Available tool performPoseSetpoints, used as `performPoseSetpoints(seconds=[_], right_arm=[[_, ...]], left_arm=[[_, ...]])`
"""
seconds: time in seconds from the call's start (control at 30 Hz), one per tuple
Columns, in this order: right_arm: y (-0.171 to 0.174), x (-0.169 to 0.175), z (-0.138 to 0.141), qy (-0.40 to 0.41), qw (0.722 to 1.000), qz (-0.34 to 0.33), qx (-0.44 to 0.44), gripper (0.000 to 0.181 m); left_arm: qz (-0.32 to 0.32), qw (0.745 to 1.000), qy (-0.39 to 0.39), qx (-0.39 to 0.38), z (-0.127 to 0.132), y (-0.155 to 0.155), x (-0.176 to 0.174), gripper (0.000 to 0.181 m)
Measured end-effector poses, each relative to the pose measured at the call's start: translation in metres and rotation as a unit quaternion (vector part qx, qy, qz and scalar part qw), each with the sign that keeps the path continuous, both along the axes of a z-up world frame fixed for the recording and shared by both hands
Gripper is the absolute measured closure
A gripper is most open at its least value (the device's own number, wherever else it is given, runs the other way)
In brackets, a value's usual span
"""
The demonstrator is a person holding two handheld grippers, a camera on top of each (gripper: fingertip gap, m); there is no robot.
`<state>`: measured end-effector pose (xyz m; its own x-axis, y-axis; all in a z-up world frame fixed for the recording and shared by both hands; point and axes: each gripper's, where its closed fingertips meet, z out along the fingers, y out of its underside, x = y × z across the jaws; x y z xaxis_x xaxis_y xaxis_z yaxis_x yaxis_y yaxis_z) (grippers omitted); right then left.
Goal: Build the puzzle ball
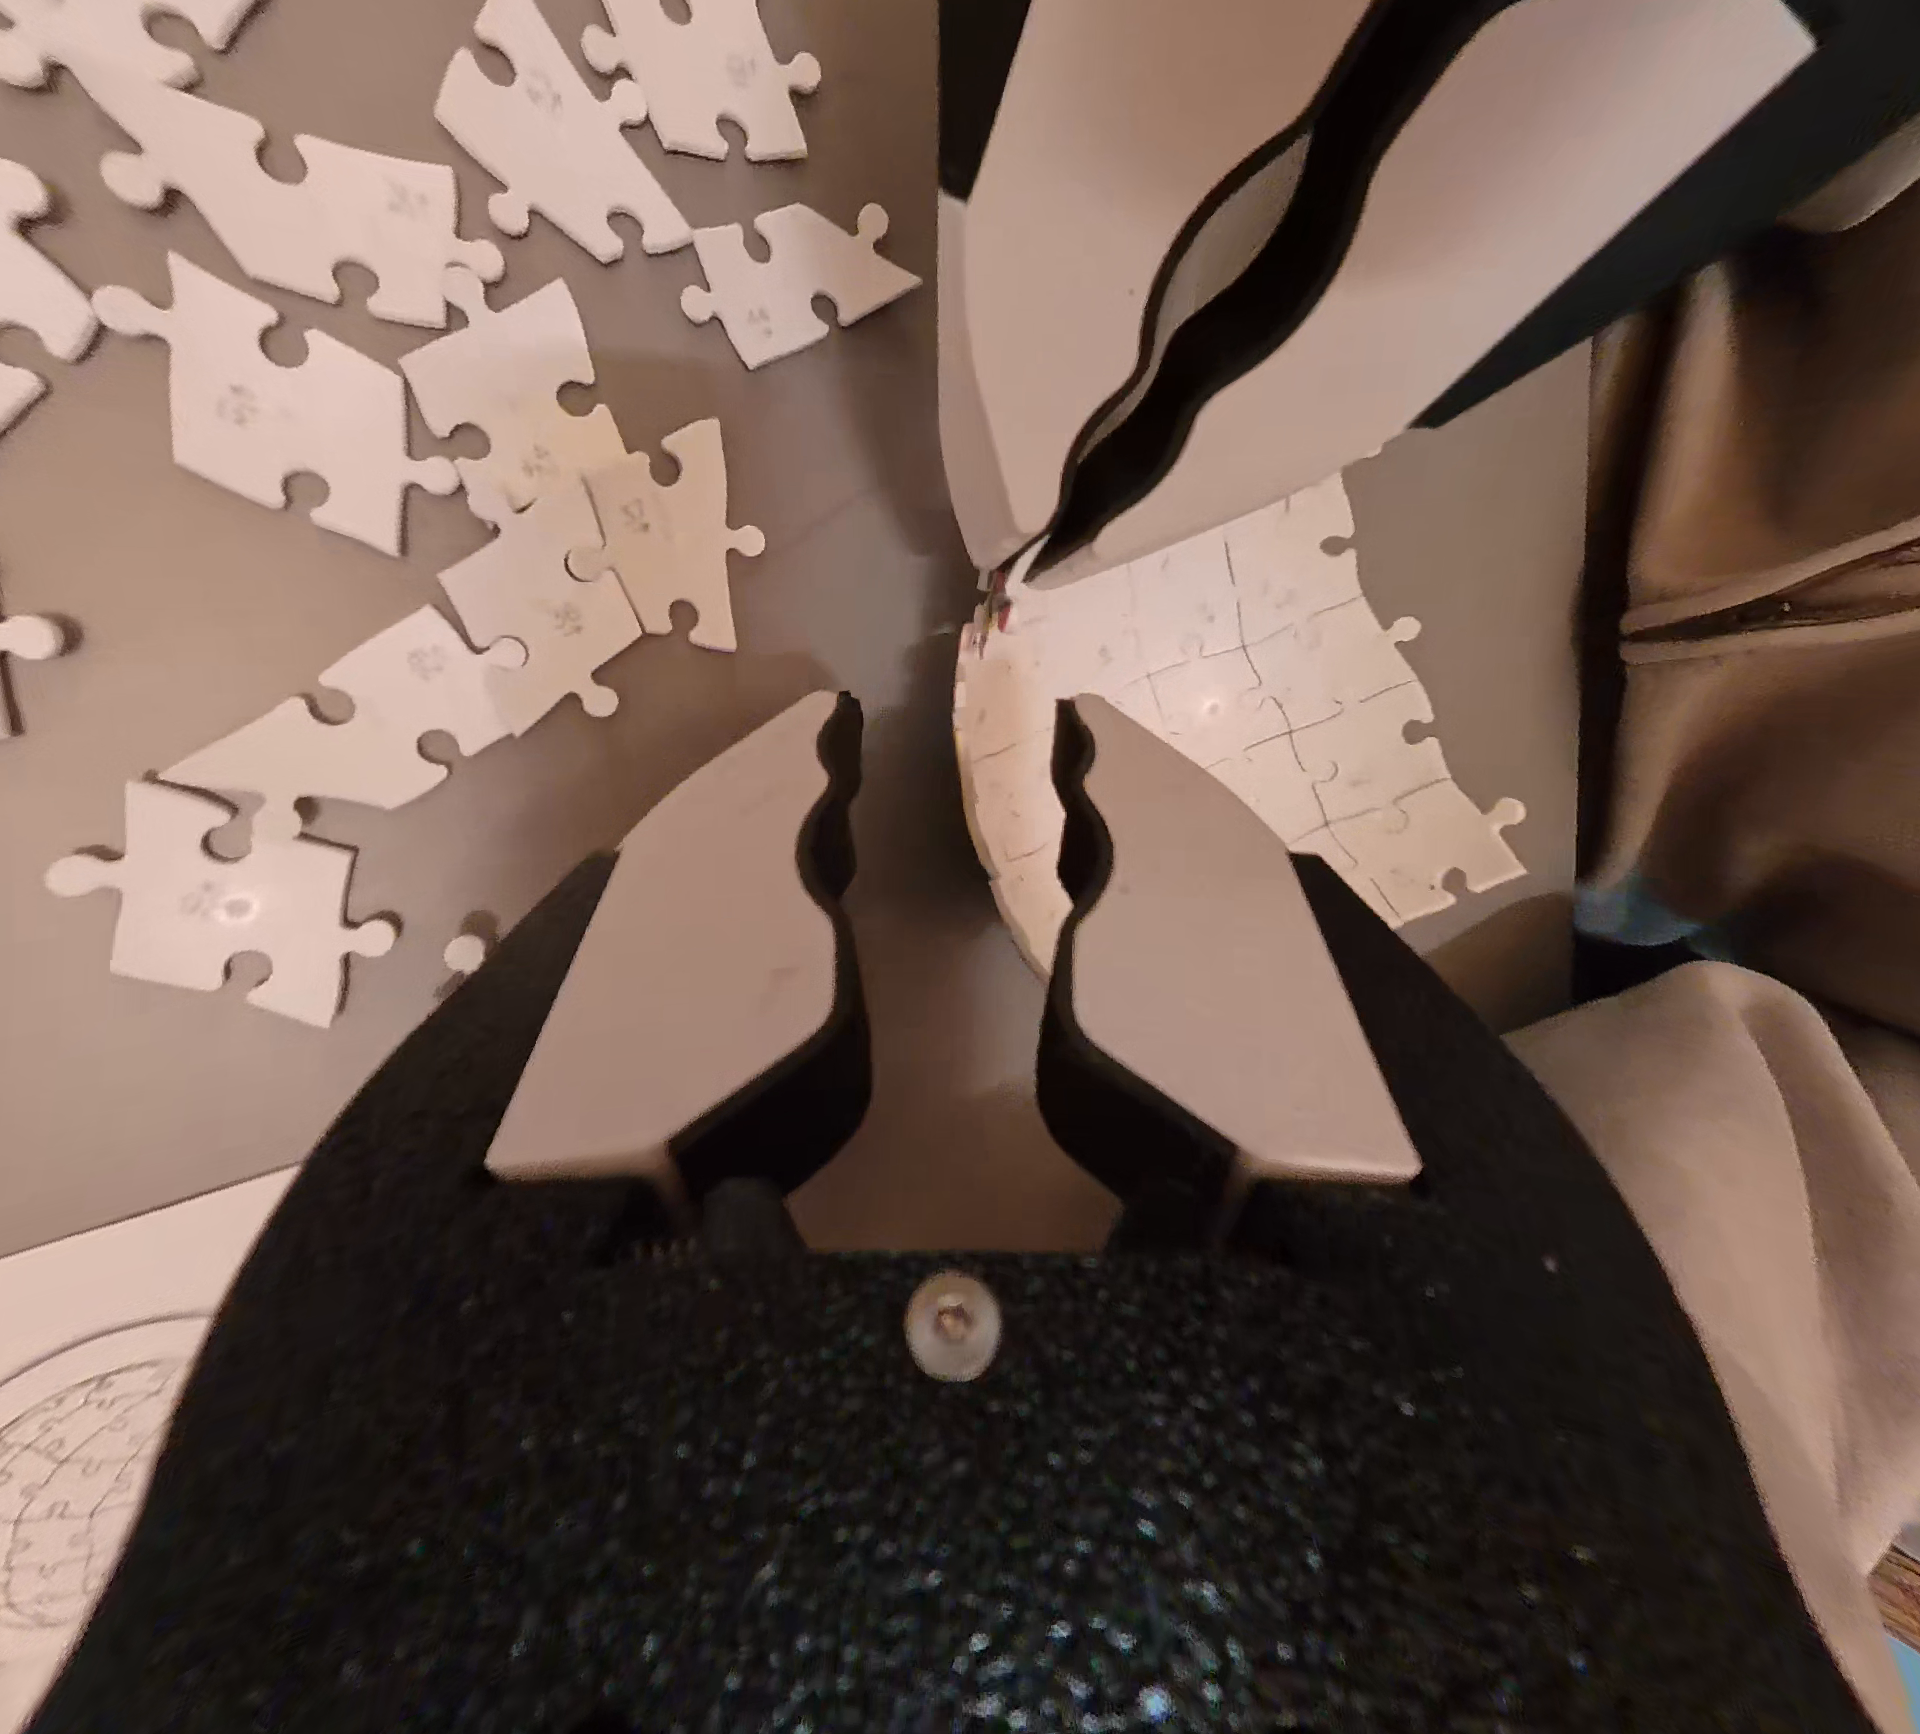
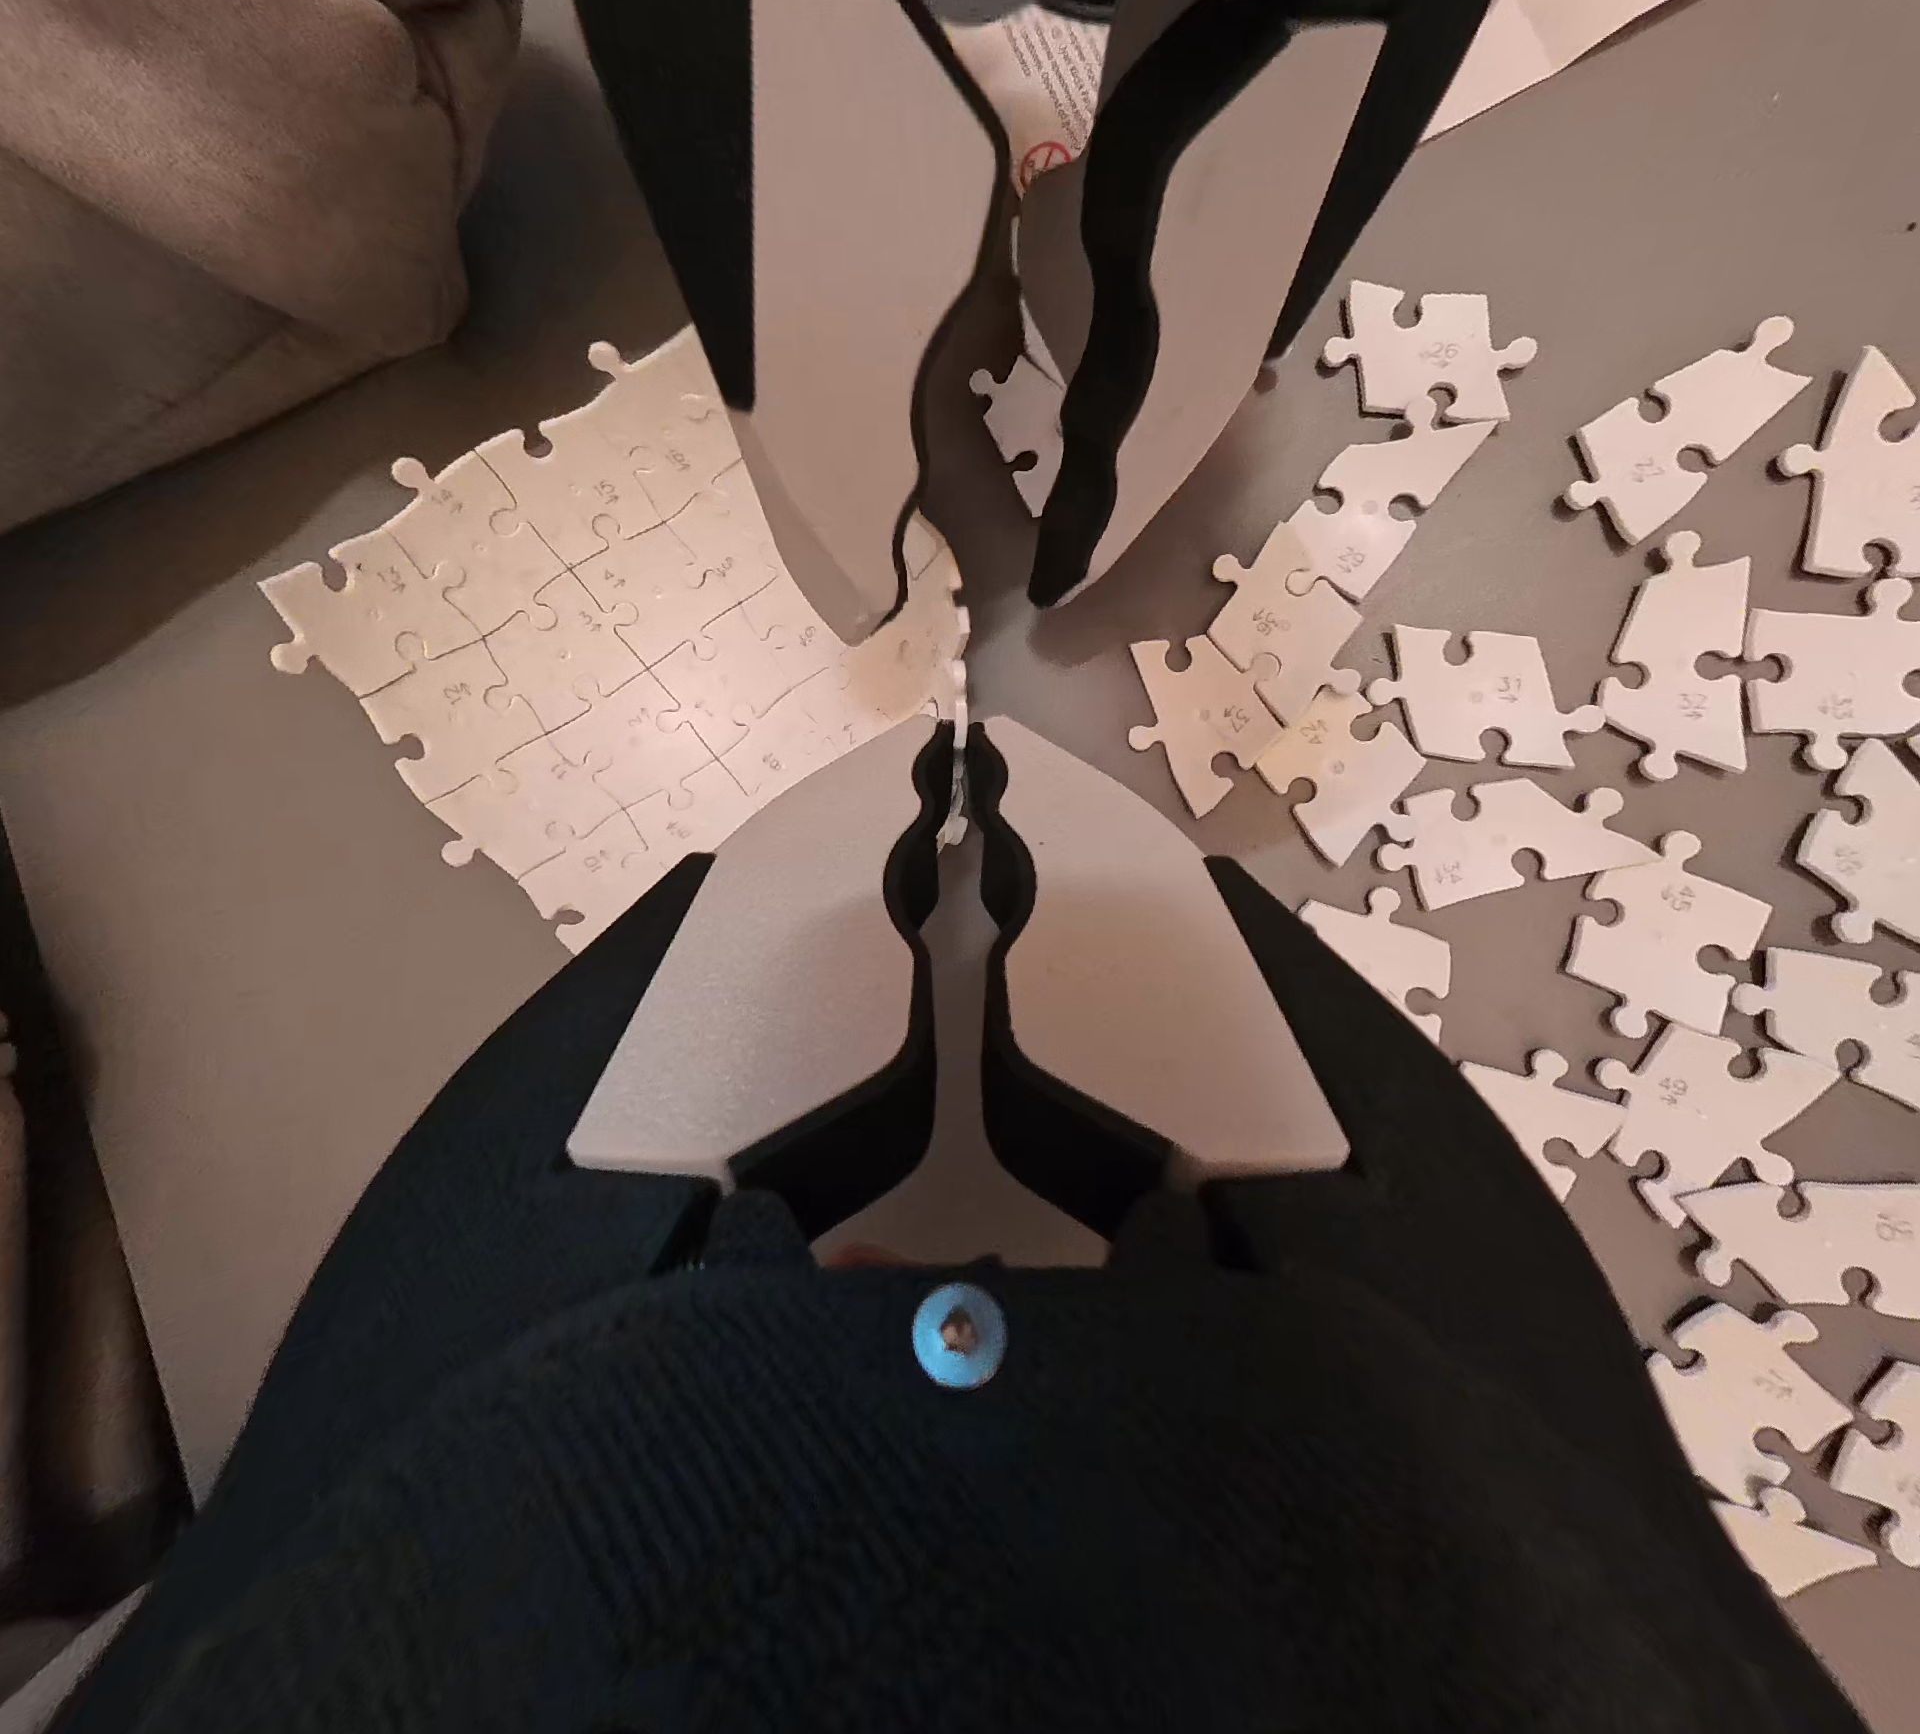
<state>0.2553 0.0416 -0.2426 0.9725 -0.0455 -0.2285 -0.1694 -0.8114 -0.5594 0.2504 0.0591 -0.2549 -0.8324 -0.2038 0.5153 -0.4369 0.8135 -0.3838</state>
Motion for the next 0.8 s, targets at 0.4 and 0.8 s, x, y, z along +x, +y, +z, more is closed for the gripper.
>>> performPoseSetpoints(seconds=[0.4,0.8], right_arm=[[0.004,0.002,-0.003,-0.018,1.0,0.009,0.0,0.178],[0.006,0.006,-0.006,-0.025,1.0,0.013,-0.002,0.178]], left_arm=[[-0.006,0.999,0.044,-0.028,-0.003,-0.007,-0.006,0.163],[0.034,0.998,0.047,0.01,-0.014,0.002,0.003,0.163]])
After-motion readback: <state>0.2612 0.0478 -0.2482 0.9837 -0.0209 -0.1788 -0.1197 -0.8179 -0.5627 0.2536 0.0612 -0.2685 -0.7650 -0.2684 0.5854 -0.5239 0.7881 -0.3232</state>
